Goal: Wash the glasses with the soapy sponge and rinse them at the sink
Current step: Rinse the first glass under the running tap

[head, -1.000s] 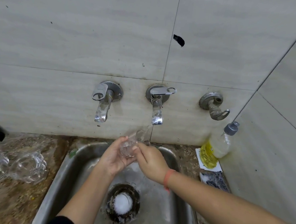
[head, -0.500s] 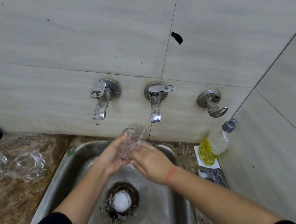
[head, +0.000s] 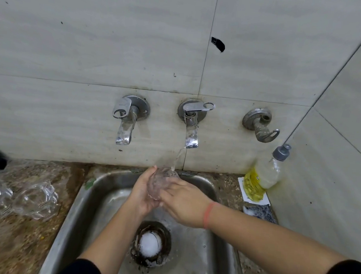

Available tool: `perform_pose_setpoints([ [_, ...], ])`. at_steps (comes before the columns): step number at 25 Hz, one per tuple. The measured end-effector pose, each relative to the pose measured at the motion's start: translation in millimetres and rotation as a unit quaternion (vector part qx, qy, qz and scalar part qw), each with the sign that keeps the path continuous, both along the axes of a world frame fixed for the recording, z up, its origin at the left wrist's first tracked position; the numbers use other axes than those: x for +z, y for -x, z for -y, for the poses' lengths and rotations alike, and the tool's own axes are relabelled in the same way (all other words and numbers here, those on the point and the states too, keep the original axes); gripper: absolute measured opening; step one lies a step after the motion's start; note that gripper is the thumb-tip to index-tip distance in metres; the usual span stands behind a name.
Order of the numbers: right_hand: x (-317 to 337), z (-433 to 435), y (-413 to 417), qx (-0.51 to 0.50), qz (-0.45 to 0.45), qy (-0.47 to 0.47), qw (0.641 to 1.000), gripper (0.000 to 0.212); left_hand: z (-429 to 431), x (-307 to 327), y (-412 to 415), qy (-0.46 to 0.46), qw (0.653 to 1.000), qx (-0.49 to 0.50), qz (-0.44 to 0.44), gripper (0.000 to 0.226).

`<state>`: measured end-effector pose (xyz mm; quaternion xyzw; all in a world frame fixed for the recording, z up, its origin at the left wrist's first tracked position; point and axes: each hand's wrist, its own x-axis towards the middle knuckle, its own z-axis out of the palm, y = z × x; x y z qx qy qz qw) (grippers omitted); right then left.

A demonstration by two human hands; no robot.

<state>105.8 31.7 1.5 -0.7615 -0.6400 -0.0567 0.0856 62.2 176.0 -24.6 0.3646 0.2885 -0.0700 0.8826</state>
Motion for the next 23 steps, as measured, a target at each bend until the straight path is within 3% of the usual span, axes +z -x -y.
perform_pose_setpoints([
  [2,-6.5,7.7,-18.8,0.052,0.076,-0.018,0.996,0.012,-6.5,-0.6,1.8,0.015,0.999,-0.024,-0.019,0.050],
  [4,-0.5,1.4,-14.9,-0.004,0.067,-0.058,0.996,0.015,-9.1,-1.4,2.0,0.009,0.998,-0.051,-0.026,0.055],
  [6,16.4,-17.9,7.7,-0.141,-0.008,-0.085,0.986,0.028,0.4,0.0,1.9,0.025,0.999,-0.022,-0.017,0.052],
  [8,21.7,-35.4,18.7,-0.256,-0.163,-0.029,0.952,0.032,10.7,-7.6,-0.5,0.055,0.995,0.079,0.009,0.041],
  [9,19.3,-38.9,22.0,-0.268,-0.205,-0.003,0.941,0.032,12.6,-12.7,-2.0,0.052,0.992,0.111,0.017,0.034],
  [11,19.2,-30.6,21.0,-0.197,-0.188,0.015,0.962,0.033,6.1,-16.3,-3.8,0.027,0.994,0.108,0.000,0.024],
  [13,5.6,-11.1,4.8,-0.039,-0.039,0.030,0.998,0.035,-6.4,-16.4,-5.1,-0.007,0.998,0.040,-0.053,0.024],
  [15,-6.6,6.3,-21.9,0.067,0.089,0.010,0.994,0.031,-14.3,-9.0,-3.3,0.009,0.997,-0.030,-0.073,0.025],
  [17,-3.9,8.5,-24.1,0.070,0.097,-0.034,0.992,0.028,-15.4,-2.9,-1.3,0.034,0.996,-0.044,-0.067,0.024],
  [19,7.1,-7.6,4.0,-0.029,0.026,-0.028,0.999,0.021,-13.4,-2.8,-4.5,0.044,0.996,-0.019,-0.071,0.019],
  [21,11.3,-21.7,27.2,-0.154,-0.154,0.007,0.976,0.031,-13.4,-6.5,-8.3,0.036,0.997,0.023,-0.066,0.026],
  [23,11.1,-16.5,26.5,-0.167,-0.236,0.015,0.957,0.030,-12.5,-6.4,-8.9,0.027,0.998,0.015,-0.063,0.034],
])
